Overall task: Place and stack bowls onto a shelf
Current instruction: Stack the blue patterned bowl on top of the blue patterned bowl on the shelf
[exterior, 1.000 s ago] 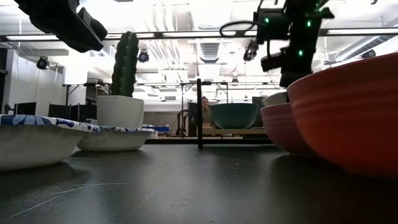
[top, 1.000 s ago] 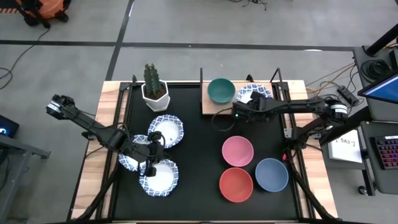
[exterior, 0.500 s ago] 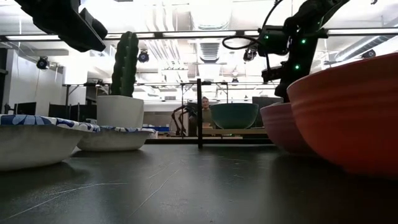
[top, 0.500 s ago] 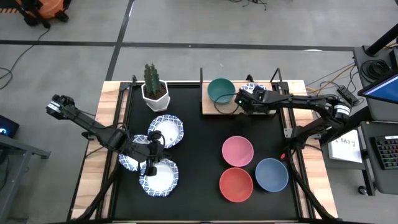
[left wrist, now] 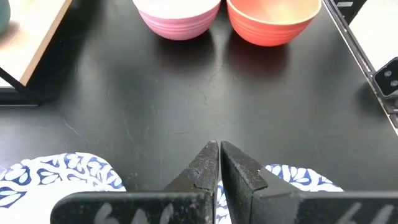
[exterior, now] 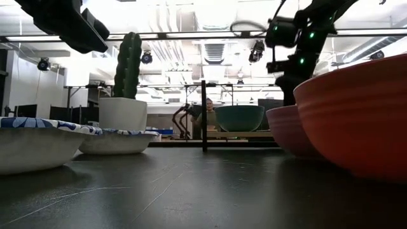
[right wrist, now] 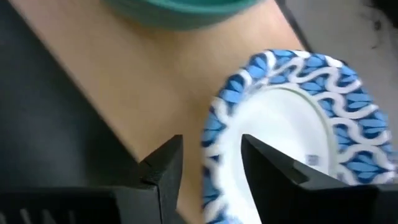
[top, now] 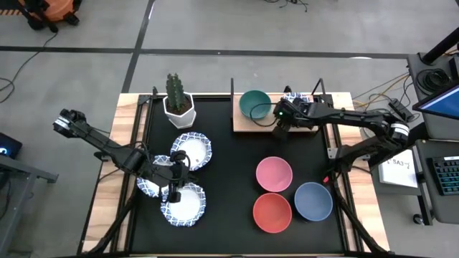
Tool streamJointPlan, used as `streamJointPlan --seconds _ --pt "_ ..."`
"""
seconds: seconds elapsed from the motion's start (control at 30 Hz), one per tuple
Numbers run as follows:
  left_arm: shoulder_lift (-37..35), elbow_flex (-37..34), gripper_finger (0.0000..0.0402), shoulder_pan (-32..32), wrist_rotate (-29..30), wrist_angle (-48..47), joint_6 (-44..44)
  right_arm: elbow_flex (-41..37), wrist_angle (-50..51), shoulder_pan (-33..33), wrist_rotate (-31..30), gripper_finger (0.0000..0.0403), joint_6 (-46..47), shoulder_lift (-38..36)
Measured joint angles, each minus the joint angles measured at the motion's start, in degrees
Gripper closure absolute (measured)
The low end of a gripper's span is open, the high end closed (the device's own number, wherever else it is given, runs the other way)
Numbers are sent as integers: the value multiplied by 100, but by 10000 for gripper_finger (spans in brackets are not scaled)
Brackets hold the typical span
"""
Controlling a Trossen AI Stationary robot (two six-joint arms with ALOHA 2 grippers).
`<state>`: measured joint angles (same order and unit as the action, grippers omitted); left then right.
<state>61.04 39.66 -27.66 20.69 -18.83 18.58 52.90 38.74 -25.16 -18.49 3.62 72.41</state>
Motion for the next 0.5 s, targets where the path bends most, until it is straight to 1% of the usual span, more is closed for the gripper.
streamJointPlan --seconds 0.13,0.23,0.3,0.4,0.5 --pt "0 -2 402 0 0 17 267 4 17 191 793 254 416 -469" --pt "0 -2 402 0 0 22 640 2 22 485 1175 264 678 -848" --pt "0 -4 402 0 4 22 954 -11 10 783 1252 272 798 -1101" --pt "0 -4 402 -2 163 22 1398 -83 -124 1333 1250 282 985 -1411" --pt "0 -4 402 2 251 20 1853 -269 -588 1935 1248 289 1034 -1652"
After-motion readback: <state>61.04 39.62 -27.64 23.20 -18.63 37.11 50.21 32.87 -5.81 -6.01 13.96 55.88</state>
